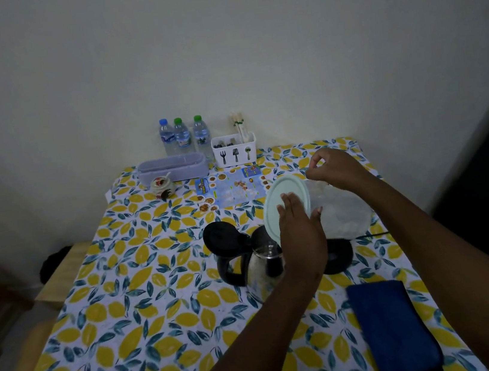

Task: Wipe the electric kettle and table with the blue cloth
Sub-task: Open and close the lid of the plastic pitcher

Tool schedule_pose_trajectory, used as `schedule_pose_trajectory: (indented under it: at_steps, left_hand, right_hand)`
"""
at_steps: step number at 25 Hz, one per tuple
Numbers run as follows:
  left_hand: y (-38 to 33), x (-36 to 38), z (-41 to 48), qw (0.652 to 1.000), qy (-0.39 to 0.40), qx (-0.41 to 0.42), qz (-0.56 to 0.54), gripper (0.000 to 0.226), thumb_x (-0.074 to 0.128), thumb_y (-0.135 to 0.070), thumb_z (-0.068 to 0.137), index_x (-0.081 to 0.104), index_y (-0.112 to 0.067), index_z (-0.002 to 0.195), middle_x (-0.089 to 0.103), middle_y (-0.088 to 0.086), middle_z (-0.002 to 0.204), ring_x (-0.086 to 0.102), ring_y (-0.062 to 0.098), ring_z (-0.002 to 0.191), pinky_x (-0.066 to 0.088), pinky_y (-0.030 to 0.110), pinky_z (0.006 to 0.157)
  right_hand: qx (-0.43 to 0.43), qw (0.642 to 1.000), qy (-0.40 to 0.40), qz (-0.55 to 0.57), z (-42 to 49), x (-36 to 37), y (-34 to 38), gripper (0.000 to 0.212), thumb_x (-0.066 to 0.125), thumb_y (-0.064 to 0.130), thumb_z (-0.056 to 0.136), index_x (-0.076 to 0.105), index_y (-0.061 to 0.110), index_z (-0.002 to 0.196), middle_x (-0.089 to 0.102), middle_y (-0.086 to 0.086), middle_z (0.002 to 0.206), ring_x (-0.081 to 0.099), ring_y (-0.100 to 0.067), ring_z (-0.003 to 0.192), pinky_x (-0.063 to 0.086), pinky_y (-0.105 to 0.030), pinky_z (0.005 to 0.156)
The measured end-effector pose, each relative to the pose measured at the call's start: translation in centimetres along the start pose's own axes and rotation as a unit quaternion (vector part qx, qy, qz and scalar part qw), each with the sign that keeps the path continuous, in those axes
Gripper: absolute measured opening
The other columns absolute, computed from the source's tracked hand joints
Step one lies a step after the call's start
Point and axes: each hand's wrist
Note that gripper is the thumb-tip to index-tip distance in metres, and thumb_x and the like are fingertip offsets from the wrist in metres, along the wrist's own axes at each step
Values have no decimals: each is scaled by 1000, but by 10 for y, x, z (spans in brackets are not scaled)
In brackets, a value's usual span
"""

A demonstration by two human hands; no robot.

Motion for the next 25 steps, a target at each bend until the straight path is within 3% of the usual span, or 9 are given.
schedule_pose_trajectory:
  at_steps: [3,6,9,12,15,20,25]
  left_hand:
    - [-4,-2,-3,1000,-8,-2,-9,99,6,-71,72,11,-12,151,17,5,161,9,21,150,23,36,119]
    - [-5,-1,-3,1000,-4,-1,-15,100,6,-72,70,10,-13,151,15,4,162,8,20,150,23,37,121]
    - [-6,0,-2,1000,4,-13,-16,89,15,-68,80,11,-13,151,15,5,162,9,21,150,23,37,120]
    - [-3,4,-1,1000,-5,-2,11,70,39,-47,97,13,-11,150,17,7,161,11,24,149,23,37,119]
    - [-2,4,-1,1000,-3,0,3,69,42,-44,98,12,-12,151,16,6,161,11,23,149,24,37,120]
    - [-6,-2,-4,1000,1,0,-16,93,12,-68,76,11,-13,151,16,5,162,9,21,150,22,37,120]
    - [-6,-4,-4,1000,-10,-1,-21,100,7,-72,70,11,-13,151,16,5,162,9,21,150,24,38,120]
  right_hand:
    - [3,1000,0,0,0,-2,0,17,68,34,68,62,21,76,69,-2,103,63,-24,97,52,-42,79]
    - [3,1000,0,-5,-1,-4,0,18,68,33,69,63,19,79,68,-4,108,62,-25,101,51,-41,81]
    - [-1,1000,-1,-9,-1,-5,-1,18,68,33,69,62,20,79,68,-4,108,63,-25,97,50,-38,77]
    - [2,1000,-1,-16,-2,-5,-1,18,68,34,69,62,21,79,68,-4,110,63,-26,98,49,-36,75]
    - [1,1000,-1,-16,-2,-5,0,18,68,34,69,61,21,78,68,-5,108,64,-25,94,47,-34,70]
    - [-4,1000,-1,-17,-1,-5,1,19,69,32,70,63,18,81,68,-7,111,63,-25,96,48,-35,72]
    - [-9,1000,-3,-14,0,-5,4,19,69,31,70,63,16,80,68,-9,112,64,-26,98,49,-36,74]
Point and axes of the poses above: each hand's wrist, its own z-axis towards the middle knuckle, its own x-axis out of the palm, y = z × x
